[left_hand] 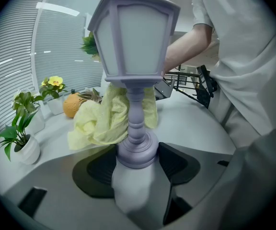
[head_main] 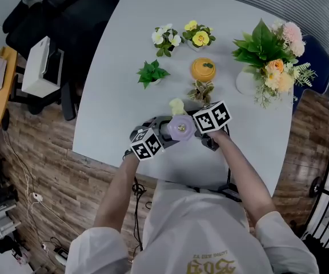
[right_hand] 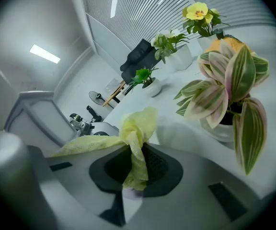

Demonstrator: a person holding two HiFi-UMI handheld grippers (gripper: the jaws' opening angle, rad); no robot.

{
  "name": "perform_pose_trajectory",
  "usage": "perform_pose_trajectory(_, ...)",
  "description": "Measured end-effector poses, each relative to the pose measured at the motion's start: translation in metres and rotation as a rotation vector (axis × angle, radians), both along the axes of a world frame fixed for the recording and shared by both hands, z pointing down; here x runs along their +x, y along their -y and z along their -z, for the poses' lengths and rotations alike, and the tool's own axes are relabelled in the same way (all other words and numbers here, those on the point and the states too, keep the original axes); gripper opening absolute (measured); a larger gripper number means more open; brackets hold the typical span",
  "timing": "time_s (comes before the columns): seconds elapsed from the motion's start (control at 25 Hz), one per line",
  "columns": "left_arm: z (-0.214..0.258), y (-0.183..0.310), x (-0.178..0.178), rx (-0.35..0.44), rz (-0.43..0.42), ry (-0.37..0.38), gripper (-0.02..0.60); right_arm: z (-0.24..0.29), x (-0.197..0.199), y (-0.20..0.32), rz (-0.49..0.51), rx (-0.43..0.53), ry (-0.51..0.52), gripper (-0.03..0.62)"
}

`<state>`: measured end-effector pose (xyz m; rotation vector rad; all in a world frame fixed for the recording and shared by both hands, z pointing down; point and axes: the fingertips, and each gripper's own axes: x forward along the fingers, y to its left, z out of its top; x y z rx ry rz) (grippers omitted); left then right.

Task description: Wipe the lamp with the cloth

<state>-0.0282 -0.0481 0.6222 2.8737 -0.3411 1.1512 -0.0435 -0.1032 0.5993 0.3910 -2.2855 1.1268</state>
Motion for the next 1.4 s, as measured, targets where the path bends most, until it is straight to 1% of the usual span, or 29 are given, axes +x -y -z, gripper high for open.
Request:
perform_pose_trajectory(0.28, 0.0, -0.001, 0.001, 0.0, 0.002, -0.001, 0.279, -0.005, 0.007, 0.006, -0.05, 0.022, -0.036, 0.054)
perform_pose_trajectory(0.72, 0.0, -0.001, 0.0, -0.002, 0.001, 0.002, 0.279, -0.006, 0.022, 0.005, -0.061, 0.047, -0.084, 0.052)
perform_pose_trajectory(1.4, 0.0, -0.002, 0.0, -0.004, 0.002, 0.003, 0.281, -0.011, 0.045, -0.004, -0.081, 0.049, -0.13, 0.051)
